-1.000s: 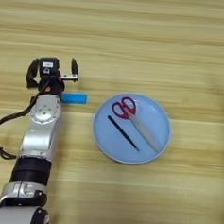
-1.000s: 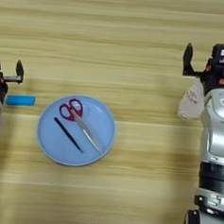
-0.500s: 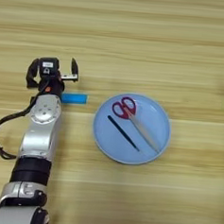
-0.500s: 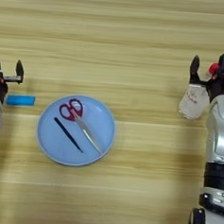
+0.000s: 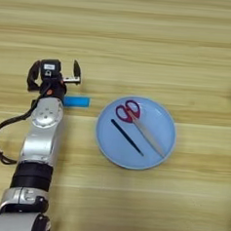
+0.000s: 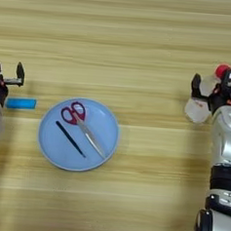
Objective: Move the objects on the table
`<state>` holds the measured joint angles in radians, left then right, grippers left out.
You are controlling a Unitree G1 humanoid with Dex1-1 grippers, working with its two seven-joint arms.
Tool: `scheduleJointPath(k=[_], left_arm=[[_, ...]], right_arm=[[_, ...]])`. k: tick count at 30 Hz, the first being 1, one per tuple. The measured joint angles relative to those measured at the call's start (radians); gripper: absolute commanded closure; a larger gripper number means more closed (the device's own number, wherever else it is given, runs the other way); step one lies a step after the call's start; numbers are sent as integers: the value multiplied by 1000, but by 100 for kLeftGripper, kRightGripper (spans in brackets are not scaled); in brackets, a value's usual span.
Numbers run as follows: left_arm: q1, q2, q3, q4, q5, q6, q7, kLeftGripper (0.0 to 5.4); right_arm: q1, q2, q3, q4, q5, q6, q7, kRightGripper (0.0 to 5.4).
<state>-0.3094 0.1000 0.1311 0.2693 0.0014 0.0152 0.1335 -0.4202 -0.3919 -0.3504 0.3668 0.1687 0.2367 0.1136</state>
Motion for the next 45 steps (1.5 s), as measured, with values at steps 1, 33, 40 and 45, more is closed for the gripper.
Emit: scheduleJointPath(k=[1, 33, 40, 45], left_arm=[[0, 0, 0, 0, 0, 0, 0, 0], [0, 0, 0, 0, 0, 0, 0, 0], [0, 0, 0, 0, 0, 0, 0, 0], [0, 0, 0, 0, 0, 0, 0, 0]], right_arm=[[-1, 0, 1, 4, 2, 0, 0, 1], [-26, 2, 12, 104, 37, 16, 55, 212], [-22, 21, 23, 59, 66, 59, 79, 219], [6, 57, 57, -24, 74, 94, 96, 222]])
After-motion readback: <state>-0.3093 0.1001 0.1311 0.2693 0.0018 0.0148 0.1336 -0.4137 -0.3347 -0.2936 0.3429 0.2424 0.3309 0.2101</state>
